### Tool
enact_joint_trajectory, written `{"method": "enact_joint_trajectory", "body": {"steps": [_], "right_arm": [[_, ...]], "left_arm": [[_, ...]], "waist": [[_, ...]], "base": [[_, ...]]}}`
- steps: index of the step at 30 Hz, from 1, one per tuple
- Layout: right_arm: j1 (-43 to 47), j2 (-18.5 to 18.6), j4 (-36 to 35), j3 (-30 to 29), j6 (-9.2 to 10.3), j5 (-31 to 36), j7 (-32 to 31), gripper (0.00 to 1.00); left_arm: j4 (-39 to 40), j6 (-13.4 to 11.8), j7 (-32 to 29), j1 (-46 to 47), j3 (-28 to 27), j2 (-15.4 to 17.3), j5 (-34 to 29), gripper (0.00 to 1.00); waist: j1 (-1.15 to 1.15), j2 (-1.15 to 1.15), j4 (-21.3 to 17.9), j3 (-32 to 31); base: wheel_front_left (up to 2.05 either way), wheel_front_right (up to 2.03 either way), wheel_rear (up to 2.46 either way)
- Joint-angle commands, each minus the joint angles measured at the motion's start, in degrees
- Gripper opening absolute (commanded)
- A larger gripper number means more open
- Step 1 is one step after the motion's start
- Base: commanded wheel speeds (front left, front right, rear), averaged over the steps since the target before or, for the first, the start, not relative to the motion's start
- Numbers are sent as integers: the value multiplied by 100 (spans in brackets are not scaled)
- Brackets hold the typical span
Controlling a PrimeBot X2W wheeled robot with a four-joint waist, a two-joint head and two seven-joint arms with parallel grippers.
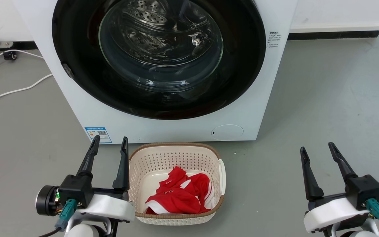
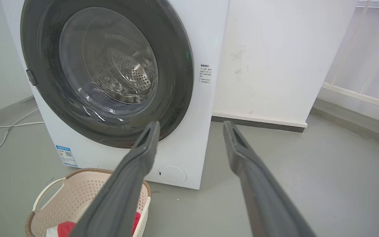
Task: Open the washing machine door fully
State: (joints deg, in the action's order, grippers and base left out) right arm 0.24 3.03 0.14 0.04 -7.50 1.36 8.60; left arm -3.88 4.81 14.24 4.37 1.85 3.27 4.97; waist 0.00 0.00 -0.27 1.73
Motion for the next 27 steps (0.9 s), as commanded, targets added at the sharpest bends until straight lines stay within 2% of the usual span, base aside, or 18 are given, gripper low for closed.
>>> {"method": "enact_joint_trajectory", "body": {"steps": [1, 8, 21, 22, 23, 27], "right_arm": [[52, -23, -43, 12, 2, 143, 54, 100], [58, -27, -46, 15, 3, 386, 96, 100], [22, -26, 49, -36, 3, 123, 87, 100], [18, -26, 61, -43, 3, 70, 76, 41], [11, -26, 72, -30, 2, 24, 71, 0], [-3, -25, 108, -14, 3, -64, 74, 0]], "left_arm": [[35, -16, 41, 17, 21, 17, -113, 100], [36, -27, 108, 27, 30, 13, -374, 100], [8, -22, 96, 37, 4, 2, -332, 100], [11, -19, 96, 43, 2, 2, -333, 100], [18, -17, 96, 45, -2, 2, -336, 100], [38, -16, 96, 50, -9, -1, -339, 100]], "waist": [[0, 0, 2, 8], [0, 0, 7, 36], [0, 0, 3, 79], [0, 0, 3, 84], [0, 0, 2, 89], [0, 0, -4, 110]], "base": [[0, 0, 0], [0, 0, 0], [0, 0, 0], [0, 0, 0], [0, 0, 0], [0, 0, 0]]}}
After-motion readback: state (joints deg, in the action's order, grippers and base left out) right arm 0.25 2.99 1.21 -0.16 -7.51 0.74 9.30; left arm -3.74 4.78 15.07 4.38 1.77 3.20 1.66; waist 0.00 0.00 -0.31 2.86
